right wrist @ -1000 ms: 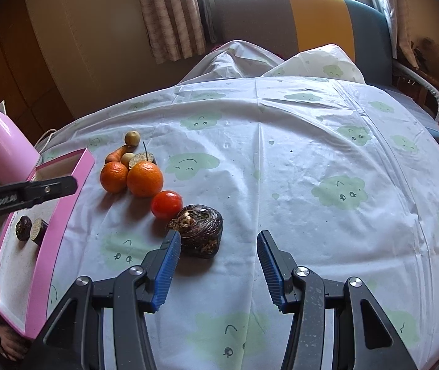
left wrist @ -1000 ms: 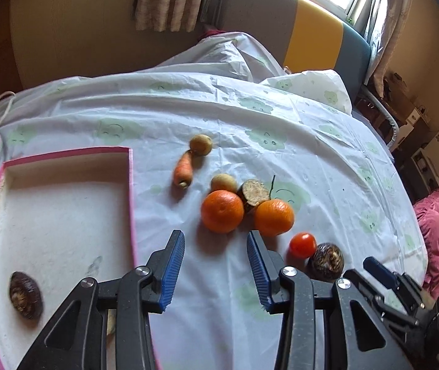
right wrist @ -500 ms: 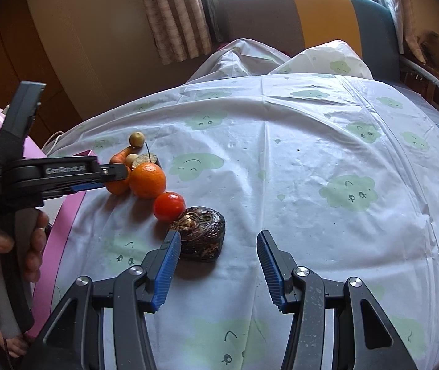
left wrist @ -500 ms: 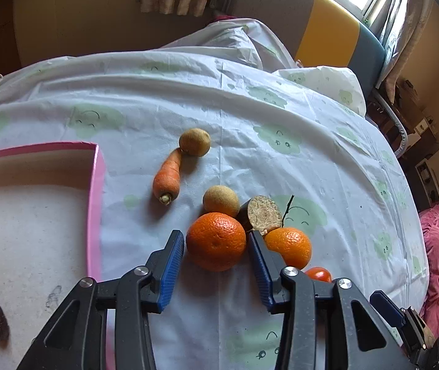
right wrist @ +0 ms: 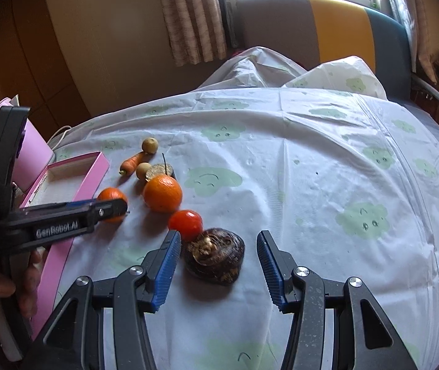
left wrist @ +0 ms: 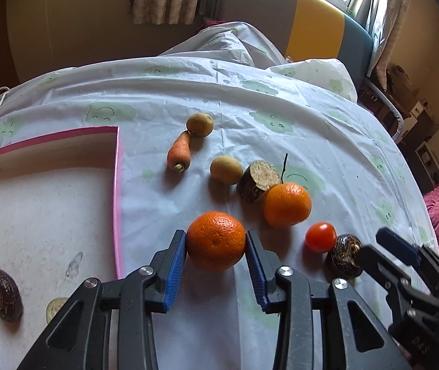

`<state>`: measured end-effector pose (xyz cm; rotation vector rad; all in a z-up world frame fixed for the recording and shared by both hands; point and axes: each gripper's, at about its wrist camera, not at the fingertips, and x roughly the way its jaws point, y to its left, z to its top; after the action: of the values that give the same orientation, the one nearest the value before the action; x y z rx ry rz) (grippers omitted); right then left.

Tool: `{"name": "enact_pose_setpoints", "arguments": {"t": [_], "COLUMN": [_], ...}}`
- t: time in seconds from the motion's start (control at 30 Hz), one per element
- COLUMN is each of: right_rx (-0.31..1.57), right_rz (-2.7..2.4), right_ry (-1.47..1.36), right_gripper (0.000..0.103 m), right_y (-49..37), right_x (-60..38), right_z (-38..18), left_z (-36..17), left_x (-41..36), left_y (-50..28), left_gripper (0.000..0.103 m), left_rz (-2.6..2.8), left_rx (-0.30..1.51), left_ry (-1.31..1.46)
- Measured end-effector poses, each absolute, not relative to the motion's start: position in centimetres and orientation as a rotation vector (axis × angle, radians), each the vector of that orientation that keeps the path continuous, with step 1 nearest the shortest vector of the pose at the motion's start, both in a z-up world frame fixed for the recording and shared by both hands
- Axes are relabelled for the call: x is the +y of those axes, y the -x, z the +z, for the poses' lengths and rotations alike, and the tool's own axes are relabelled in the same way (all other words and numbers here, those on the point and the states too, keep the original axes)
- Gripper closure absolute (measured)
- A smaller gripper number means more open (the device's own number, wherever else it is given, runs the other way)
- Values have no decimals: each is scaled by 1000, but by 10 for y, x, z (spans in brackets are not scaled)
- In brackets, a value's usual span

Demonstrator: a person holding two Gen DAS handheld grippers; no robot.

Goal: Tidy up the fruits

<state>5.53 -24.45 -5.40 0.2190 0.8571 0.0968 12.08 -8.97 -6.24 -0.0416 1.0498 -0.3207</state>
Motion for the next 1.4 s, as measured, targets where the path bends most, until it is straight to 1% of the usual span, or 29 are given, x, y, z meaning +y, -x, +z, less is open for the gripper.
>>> {"name": "enact_pose_setpoints", "arguments": {"t": [0.13, 0.3, 0.47, 0.57, 0.67, 0.87, 1.1, 1.27, 1.4], "right_rx": [866, 871, 912, 954, 953, 971, 981, 962, 958], "right_rz": [112, 165, 221, 220, 206, 208, 164, 155, 149], "right_ry": [-199, -96, 7, 64, 82, 98, 119, 112, 116], "right_gripper": [51, 59, 61, 69, 72, 71, 71, 71, 71], "right_y": [-65, -78, -93, -98, -99, -100, -104, -102, -101], "right_x": [-239, -224, -204, -195, -193, -192, -185, -185, -184], "right_z": [-55, -54, -61, -72, -76, -78, -79, -79, -79], "left_z": [-61, -55, -48, -43, -38, -25, -10, -16, -22], "left_x": [-86, -81, -79, -76, -71, -51, 1, 36, 49], "left_y": [-115, -109, -104, -101, -98, -88, -79, -89, -94], "left_gripper": [64, 64, 64, 64, 64, 64, 64, 64, 63], "left_rz": [-318, -324, -335, -335, -333, -308, -199, -78, -29], "left_rx": [1043, 1025, 1007, 991, 980, 957, 902, 897, 902], "left_ry": [39, 56, 64, 70, 82, 117, 146, 135, 122]}}
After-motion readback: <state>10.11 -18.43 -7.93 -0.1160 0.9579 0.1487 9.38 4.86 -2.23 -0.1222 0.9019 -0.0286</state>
